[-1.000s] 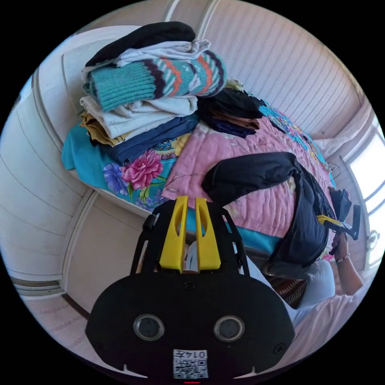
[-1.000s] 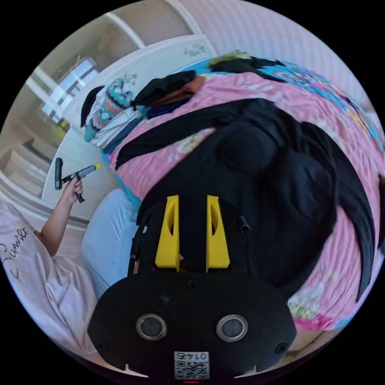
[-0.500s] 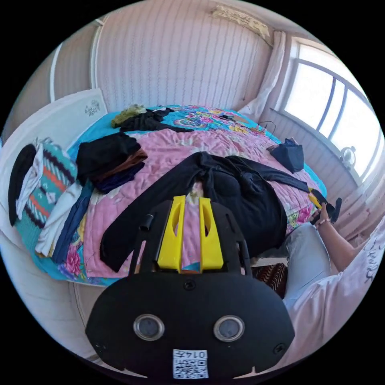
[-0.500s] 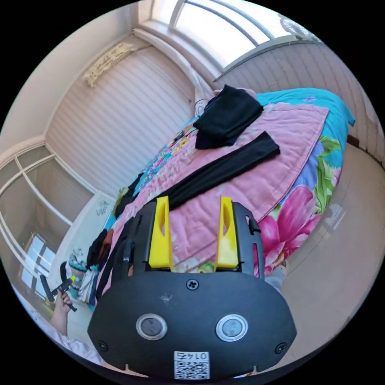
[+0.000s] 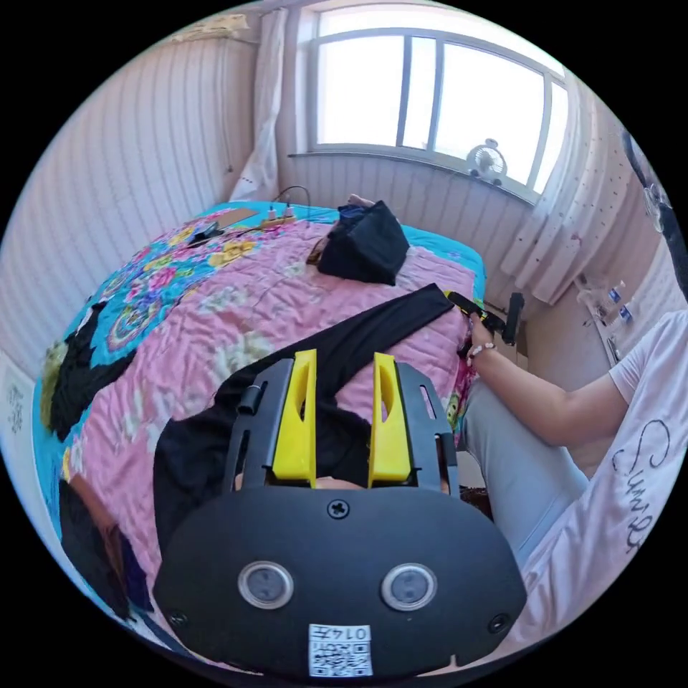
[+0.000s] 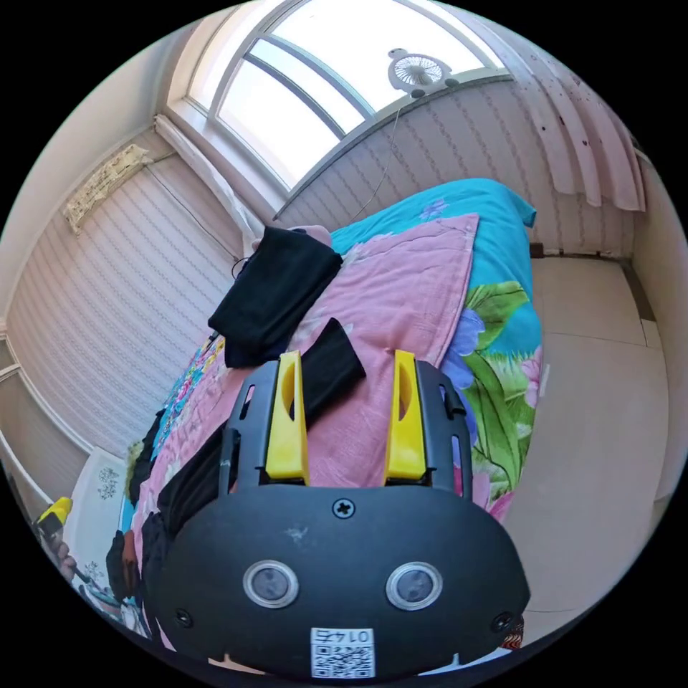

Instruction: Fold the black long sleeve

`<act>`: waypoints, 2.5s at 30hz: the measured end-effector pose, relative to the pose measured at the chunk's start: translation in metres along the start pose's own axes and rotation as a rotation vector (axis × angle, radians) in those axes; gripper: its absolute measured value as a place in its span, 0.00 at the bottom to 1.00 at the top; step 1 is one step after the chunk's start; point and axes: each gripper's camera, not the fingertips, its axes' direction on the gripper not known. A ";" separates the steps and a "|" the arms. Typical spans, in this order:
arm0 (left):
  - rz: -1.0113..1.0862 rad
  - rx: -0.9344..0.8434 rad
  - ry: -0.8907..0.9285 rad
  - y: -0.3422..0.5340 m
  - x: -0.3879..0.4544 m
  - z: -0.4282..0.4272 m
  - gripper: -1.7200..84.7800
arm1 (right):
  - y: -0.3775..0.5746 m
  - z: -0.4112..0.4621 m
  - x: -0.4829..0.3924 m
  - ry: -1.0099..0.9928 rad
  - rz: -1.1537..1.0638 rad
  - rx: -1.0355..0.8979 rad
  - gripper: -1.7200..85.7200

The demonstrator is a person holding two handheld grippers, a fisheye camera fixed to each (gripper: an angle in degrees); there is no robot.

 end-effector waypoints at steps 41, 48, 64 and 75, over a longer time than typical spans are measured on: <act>-0.038 -0.184 -0.116 -0.149 -0.038 0.131 0.01 | 0.064 -0.063 -0.175 -1.455 -0.526 -0.544 0.02; -0.292 -0.080 -0.144 -0.033 -0.087 0.037 0.01 | 0.270 -0.179 -0.344 -1.639 -0.902 -0.896 0.02; -0.698 -0.058 -0.100 0.161 -0.139 -0.016 0.01 | 0.697 -0.281 -0.446 -1.134 -1.862 -1.214 0.03; -0.595 -0.037 -0.094 0.173 -0.172 -0.050 0.01 | 0.667 -0.148 -0.432 -0.990 -1.521 -1.273 0.09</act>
